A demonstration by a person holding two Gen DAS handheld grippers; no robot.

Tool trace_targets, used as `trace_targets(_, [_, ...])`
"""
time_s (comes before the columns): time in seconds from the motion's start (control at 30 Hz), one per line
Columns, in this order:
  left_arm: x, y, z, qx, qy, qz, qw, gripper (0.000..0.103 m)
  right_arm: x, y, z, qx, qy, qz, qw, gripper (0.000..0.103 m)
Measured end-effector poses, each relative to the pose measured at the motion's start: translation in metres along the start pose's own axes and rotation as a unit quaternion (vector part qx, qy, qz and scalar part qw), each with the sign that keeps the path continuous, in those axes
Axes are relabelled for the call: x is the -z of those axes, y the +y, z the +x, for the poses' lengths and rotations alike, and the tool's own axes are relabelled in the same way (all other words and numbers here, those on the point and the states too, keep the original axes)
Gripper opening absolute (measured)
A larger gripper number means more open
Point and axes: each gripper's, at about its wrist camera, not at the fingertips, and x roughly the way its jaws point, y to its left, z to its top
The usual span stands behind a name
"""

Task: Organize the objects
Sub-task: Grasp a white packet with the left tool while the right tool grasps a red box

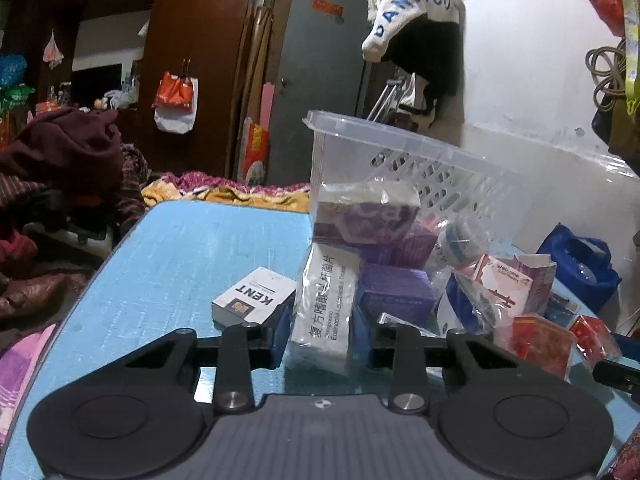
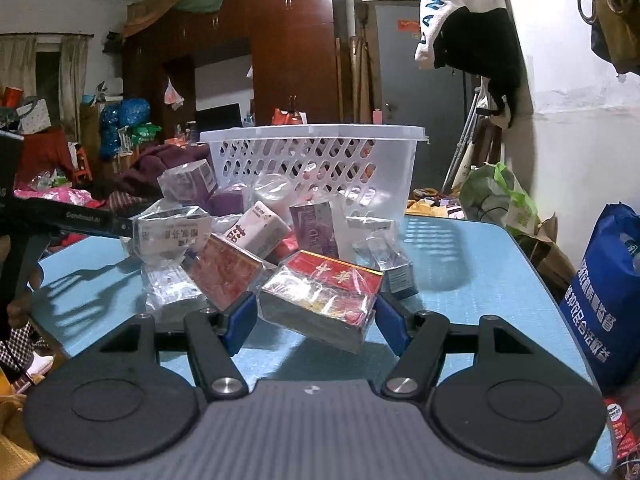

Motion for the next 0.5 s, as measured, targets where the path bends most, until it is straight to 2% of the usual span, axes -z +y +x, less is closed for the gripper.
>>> trace_targets(0.2, [0.011, 0.008, -0.015, 0.023, -0.043, -0.023, 0.9985, 0.038, -0.001, -0.008, -0.007, -0.006, -0.016, 0.013, 1.0, 0.068])
trace_targets(0.33, [0.012, 0.014, -0.033, 0.028, -0.087, -0.038, 0.9951, 0.038, -0.004, -0.012, -0.01, -0.01, -0.026, 0.023, 0.999, 0.068])
trace_targets(0.5, [-0.014, 0.008, -0.045, 0.046, -0.133, -0.035, 0.9894, 0.038, -0.038, -0.012, -0.012, -0.004, -0.055, 0.006, 0.998, 0.068])
